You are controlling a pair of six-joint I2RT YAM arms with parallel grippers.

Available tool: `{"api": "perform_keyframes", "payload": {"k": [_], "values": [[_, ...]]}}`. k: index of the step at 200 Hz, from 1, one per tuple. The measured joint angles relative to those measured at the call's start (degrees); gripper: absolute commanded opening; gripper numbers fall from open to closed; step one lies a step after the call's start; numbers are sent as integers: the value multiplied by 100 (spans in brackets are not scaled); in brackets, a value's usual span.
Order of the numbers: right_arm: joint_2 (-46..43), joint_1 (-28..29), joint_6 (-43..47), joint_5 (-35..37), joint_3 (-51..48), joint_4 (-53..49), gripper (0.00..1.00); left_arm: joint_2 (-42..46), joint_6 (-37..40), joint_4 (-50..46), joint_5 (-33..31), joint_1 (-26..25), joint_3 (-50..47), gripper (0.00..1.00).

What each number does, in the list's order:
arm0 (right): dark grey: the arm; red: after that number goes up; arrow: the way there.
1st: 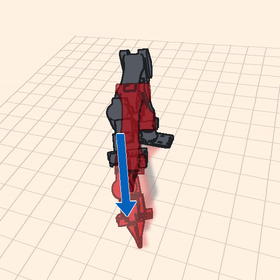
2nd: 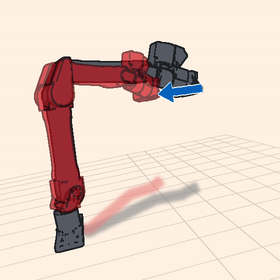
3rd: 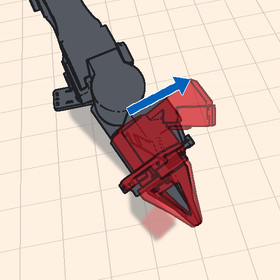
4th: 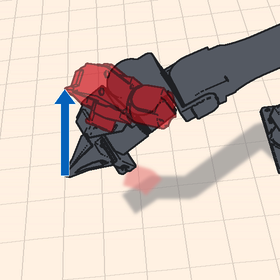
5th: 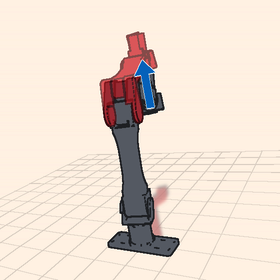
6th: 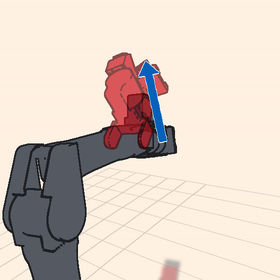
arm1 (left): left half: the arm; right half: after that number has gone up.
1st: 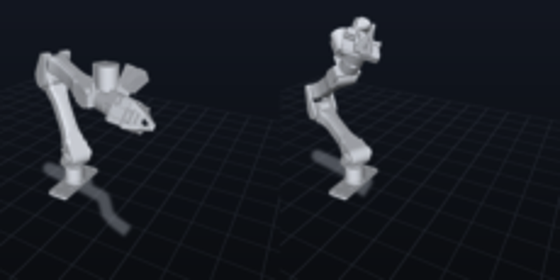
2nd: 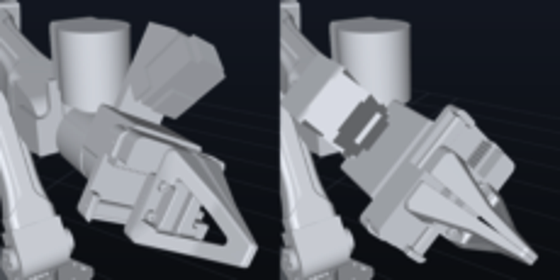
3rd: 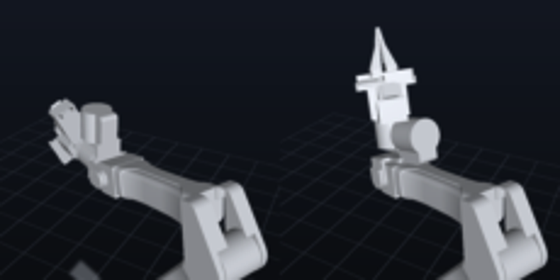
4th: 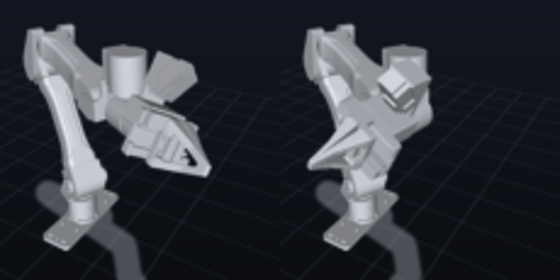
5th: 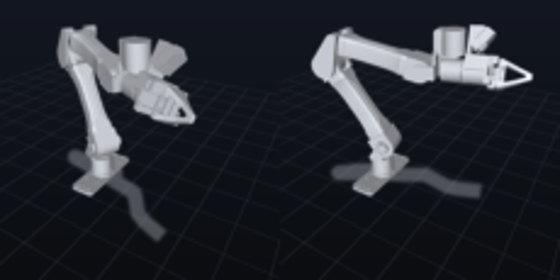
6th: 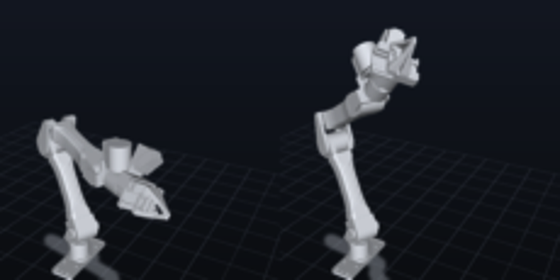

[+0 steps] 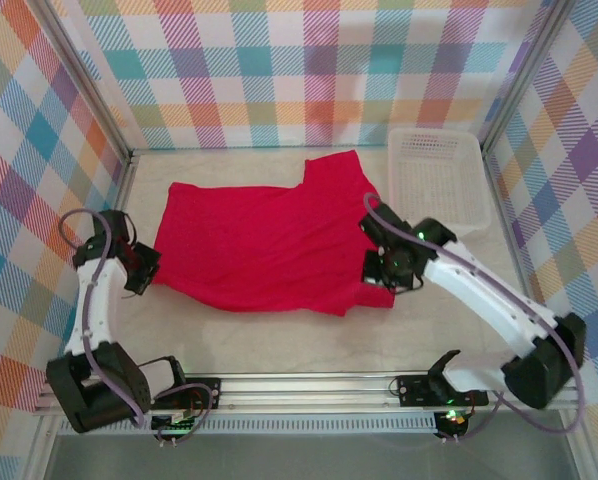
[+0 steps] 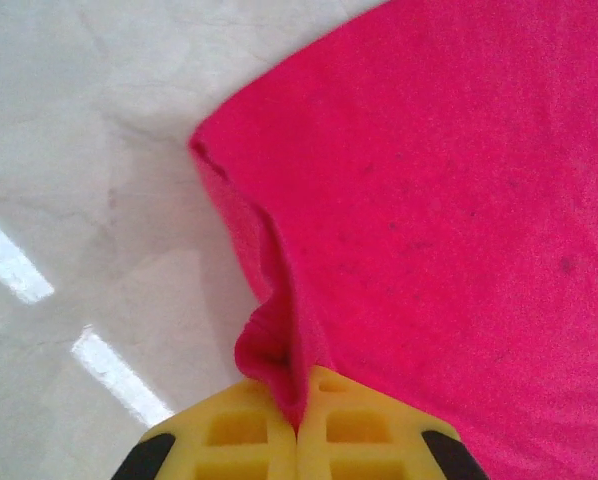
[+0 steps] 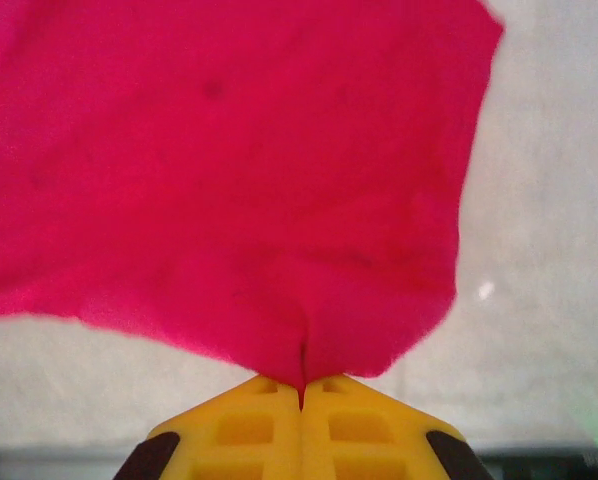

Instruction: Fold the inside-out t-shirt

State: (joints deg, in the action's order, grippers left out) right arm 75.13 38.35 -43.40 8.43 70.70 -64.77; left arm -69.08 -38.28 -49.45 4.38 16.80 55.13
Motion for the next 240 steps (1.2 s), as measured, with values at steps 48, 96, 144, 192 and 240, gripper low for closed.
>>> {"api": "perform_keyframes", "payload": {"k": [48, 96, 144, 192, 240], "values": [[1412, -920, 1043, 17, 1078, 522, 0, -1510, -26, 70, -363, -190, 898, 0], [2406, -1482, 1633, -11, 2275, 612, 0, -2465, 11, 26, -518, -192, 1919, 0], [3410, -1508, 1886, -179, 2973, 643, 0, -3425, 83, 9, -538, -205, 2159, 0], [4251, -1602, 1930, -313, 3716, 542, 0, -3952, 107, -46, -535, -236, 2599, 0], [6026, -1969, 1996, -439, 6345, -136, 36, -4968, 212, -337, -531, -367, 4035, 45]]}}
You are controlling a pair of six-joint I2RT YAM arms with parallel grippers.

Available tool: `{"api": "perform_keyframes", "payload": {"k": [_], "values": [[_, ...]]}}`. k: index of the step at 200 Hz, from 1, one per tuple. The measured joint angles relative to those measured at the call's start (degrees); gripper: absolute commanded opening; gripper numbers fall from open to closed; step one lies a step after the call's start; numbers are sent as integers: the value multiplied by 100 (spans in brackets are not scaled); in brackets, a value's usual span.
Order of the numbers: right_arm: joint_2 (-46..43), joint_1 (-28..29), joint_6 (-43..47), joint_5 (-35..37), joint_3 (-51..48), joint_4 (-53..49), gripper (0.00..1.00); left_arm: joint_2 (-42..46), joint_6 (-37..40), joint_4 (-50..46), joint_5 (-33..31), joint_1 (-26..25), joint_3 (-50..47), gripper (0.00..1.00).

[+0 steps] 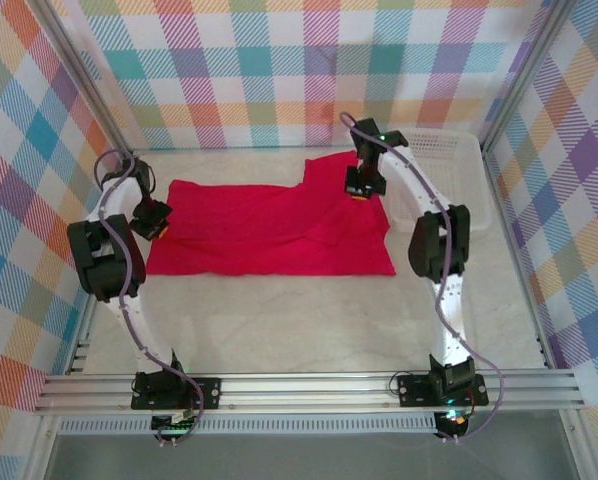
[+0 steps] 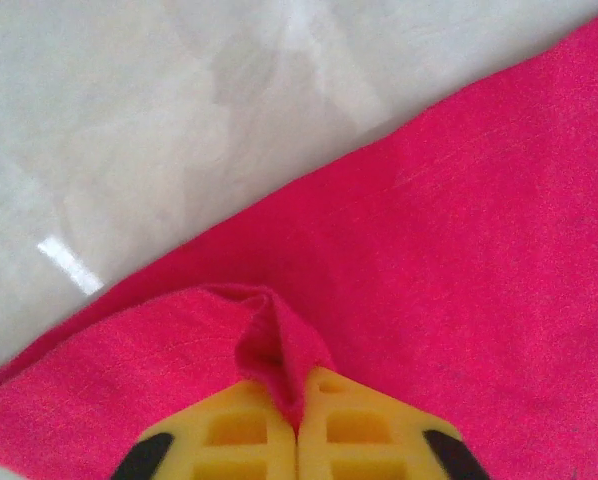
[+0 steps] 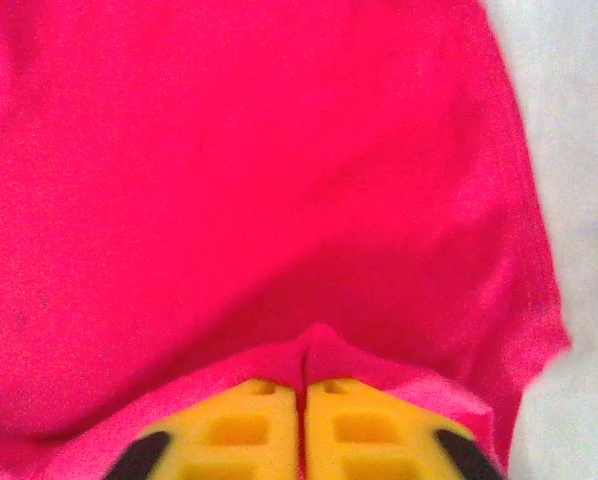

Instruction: Fold the inside-out t-shirt

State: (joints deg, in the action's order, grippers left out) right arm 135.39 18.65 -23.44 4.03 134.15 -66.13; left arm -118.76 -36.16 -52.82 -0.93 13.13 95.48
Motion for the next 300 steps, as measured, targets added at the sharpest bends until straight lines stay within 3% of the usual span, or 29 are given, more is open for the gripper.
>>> {"api": "perform_keyframes", "payload": {"k": [17, 31, 52, 72, 92, 119, 151, 174, 196, 210, 272, 300], "values": [[868, -70, 31, -52, 1357, -442, 44, -256, 13, -87, -31, -17, 289, 56], [1099, -94, 37, -59, 1644, -715, 47, -212, 50, -140, -138, -48, 223, 62], [439, 37, 7, -109, 155, -546, 57, 507, 42, 81, -389, -184, -575, 63], [-560, 358, -109, -326, -1694, -76, 57, 1631, -4, 378, -400, -660, -1606, 63], [-1193, 658, -323, -636, -2728, 455, 57, 2245, -68, 752, -101, -1213, -2184, 62], [-1366, 868, -673, -994, -3366, 1222, 57, 2072, -157, 1154, 221, -1381, -2610, 61], [-1137, 868, -988, -1104, -3432, 1687, 57, 1840, -179, 1272, 348, -1340, -2785, 61], [-955, 868, -1139, -1119, -3429, 1930, 46, 1843, -179, 1353, 352, -1340, -2785, 61], [-782, 868, -1276, -1097, -3370, 2024, 13, 1843, -179, 1423, 387, -1340, -2785, 61], [-695, 868, -1342, -1073, -3283, 2015, 1, 1843, -177, 1421, 396, -1340, -2785, 60], [-682, 870, -1364, -857, -2413, 1543, 0, 1843, -175, 1401, 389, -1340, -2778, 60], [-168, 870, -1320, -754, -911, 1064, 0, 1843, -175, 1399, 391, -1340, -2723, 60]]}}
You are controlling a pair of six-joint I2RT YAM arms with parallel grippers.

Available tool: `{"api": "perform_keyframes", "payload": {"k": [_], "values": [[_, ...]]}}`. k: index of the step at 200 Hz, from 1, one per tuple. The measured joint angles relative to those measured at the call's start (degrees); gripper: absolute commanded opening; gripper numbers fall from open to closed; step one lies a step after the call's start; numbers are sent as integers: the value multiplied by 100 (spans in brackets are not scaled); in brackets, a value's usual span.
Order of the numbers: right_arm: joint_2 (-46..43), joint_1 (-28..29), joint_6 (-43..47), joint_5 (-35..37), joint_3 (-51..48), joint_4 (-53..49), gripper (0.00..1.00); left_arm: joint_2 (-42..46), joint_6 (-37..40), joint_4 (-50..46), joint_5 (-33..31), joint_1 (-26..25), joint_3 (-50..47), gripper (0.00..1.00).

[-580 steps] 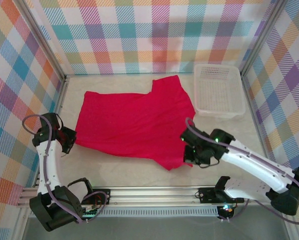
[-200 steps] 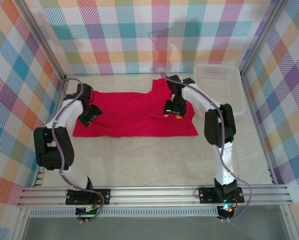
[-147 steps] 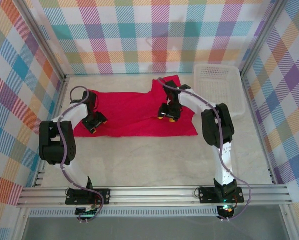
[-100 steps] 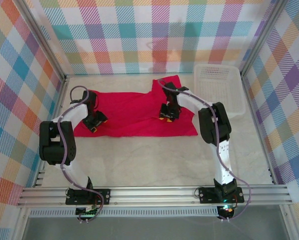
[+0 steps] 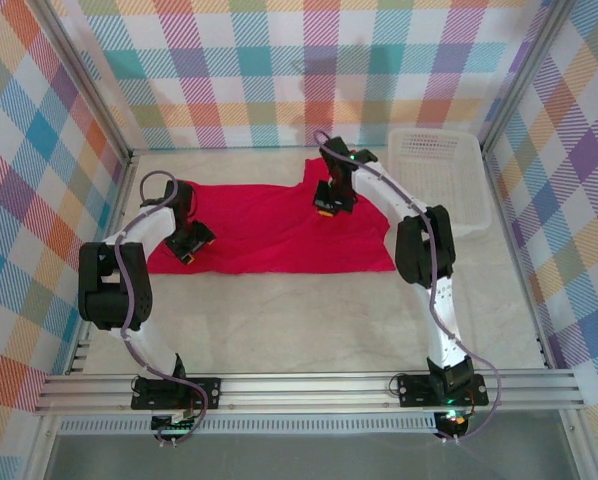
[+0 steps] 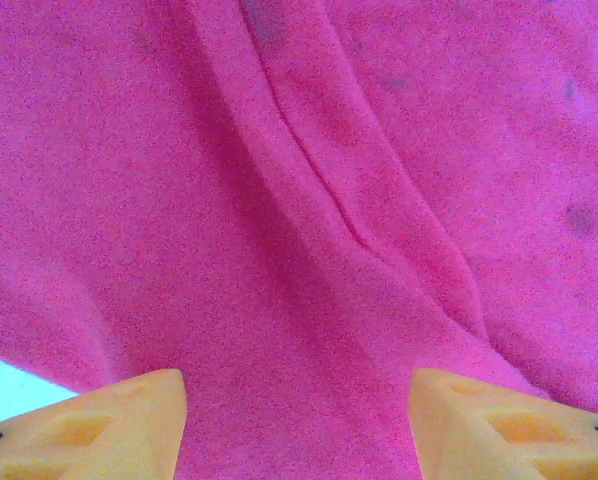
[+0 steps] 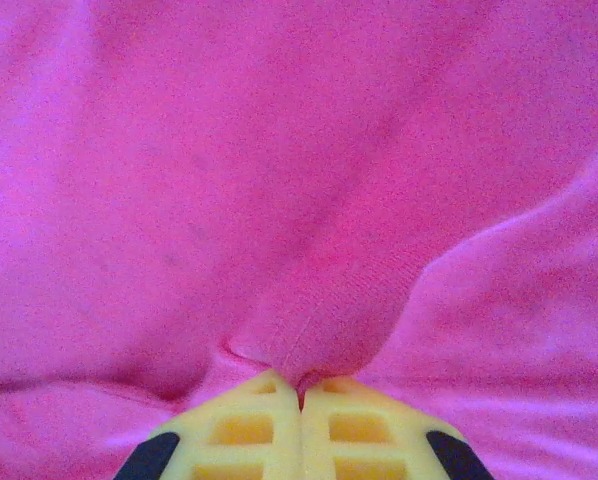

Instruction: Fold the inside-out t-shirt

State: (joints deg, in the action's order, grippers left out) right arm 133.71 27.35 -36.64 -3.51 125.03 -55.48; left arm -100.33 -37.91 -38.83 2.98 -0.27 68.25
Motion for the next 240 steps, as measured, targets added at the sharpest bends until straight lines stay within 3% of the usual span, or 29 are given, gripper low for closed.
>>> {"api": "perform_keyframes", "payload": {"k": [12, 27, 32, 55, 80, 112, 140, 180, 204, 225, 240], "values": [[483, 0, 20, 59, 997, -197, 6, 0, 2, 2, 0, 0, 15, 60], [1318, -2, 24, 107, 2354, -457, 40, 0, 4, -4, -2, 0, 17, 60], [1598, -11, 22, 109, 2780, -492, 46, 0, 11, -9, 0, 0, 17, 60], [2306, -61, -2, 11, 3484, -501, 53, -33, 96, -142, -7, 0, 142, 61], [2000, -118, 96, 4, 2459, -437, 60, -50, 197, -284, -4, 0, 417, 61], [824, -166, 345, 151, 509, -306, 62, -170, 219, -297, 81, 0, 688, 61], [-98, -179, 463, 175, -619, 28, 61, -872, 249, -166, 286, 35, 1233, 60], [-1025, -127, 435, 107, -2986, 876, 58, -1456, 262, 50, 525, 396, 1222, 60], [-1998, 42, 361, 138, -4513, 1537, 47, -1126, 264, 345, 555, 490, 708, 59], [-2686, 275, 184, 118, -5781, 1834, 30, -564, 267, 562, 546, 520, -61, 59], [-3215, 424, 26, 120, -6439, 2103, 29, -37, 264, 601, 509, 535, -717, 59]]}}
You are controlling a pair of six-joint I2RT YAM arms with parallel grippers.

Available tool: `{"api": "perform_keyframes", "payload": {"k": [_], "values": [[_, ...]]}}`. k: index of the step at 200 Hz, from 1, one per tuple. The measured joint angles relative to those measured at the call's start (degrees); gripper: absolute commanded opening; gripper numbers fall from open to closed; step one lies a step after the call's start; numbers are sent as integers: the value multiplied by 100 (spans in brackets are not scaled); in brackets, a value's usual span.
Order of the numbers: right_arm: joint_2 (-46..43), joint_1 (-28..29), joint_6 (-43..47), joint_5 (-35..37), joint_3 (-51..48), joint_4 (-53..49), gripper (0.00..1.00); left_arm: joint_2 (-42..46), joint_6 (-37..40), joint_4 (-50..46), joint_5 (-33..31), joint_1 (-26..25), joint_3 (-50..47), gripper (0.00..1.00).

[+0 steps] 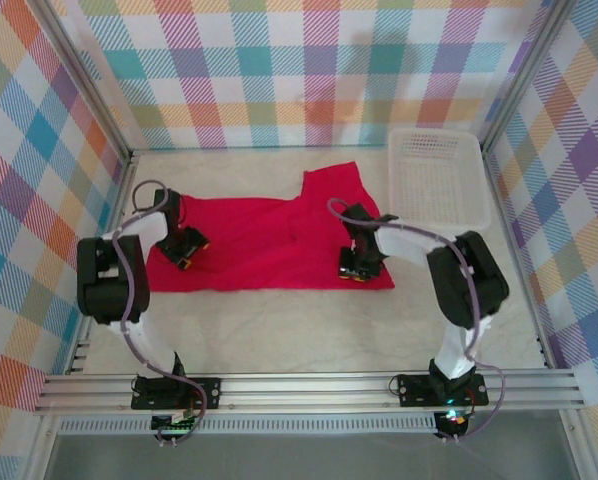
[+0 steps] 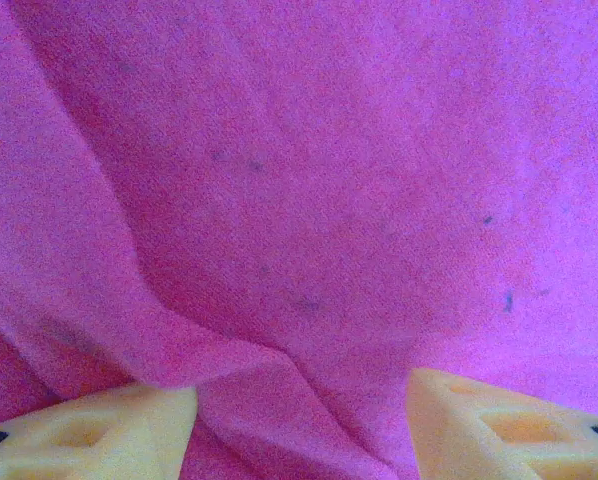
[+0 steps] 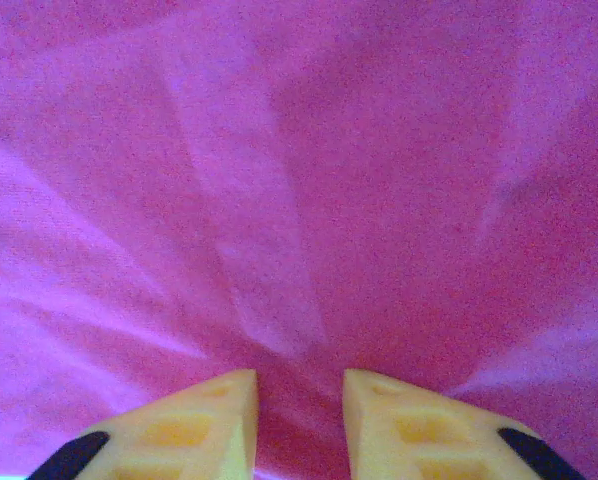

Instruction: Fold the inside-out t-shirt

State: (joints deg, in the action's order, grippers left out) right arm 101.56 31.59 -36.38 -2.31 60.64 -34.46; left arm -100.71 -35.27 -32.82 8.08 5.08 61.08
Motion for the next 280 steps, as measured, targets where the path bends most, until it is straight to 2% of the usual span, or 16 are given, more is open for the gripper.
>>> {"api": "perform_keyframes", "payload": {"k": [27, 36, 43, 60, 82, 109, 146, 174, 196, 211, 246, 269, 280], "values": [[-841, 240, -214, -57, -975, 107, 35, 942, -28, -361, -28, 9, -879, 60], [-1036, 297, -232, -90, -1088, -81, 43, 1228, -31, -586, -76, 9, -966, 61], [-1145, 308, -243, -74, -1097, -273, 53, 1440, -28, -723, -129, 11, -951, 61], [-1320, 284, -170, 35, -817, -647, 63, 1766, -26, -975, -319, 11, -640, 63], [-1172, 221, -4, 323, 284, -828, 64, 1488, -4, -1191, -531, 13, 321, 64], [-81, 17, 278, 872, 2415, -765, 64, 160, 39, -1344, -754, 44, 1947, 64], [2306, -446, 538, 1631, 5390, -1102, 65, -1753, 199, -1851, -1056, 114, 3753, 64], [3950, -706, 632, 1976, 7346, -1729, 67, -2535, 313, -2275, -1121, 214, 4538, 64], [5003, -881, 732, 2124, 8745, -2249, 71, -2837, 380, -2492, -1187, 262, 4957, 64], [5287, -955, 778, 2144, 9007, -2413, 73, -2979, 420, -2588, -1222, 293, 5163, 64], [5335, -1071, 872, 2111, 8808, -2391, 76, -3289, 492, -2712, -1276, 339, 5464, 64], [5335, -1113, 909, 1919, 8736, -2240, 72, -3580, 496, -2719, -1294, 339, 5578, 64], [5337, -1117, 929, 1829, 8730, -2177, 66, -3626, 496, -2726, -1305, 337, 5646, 62]]}}
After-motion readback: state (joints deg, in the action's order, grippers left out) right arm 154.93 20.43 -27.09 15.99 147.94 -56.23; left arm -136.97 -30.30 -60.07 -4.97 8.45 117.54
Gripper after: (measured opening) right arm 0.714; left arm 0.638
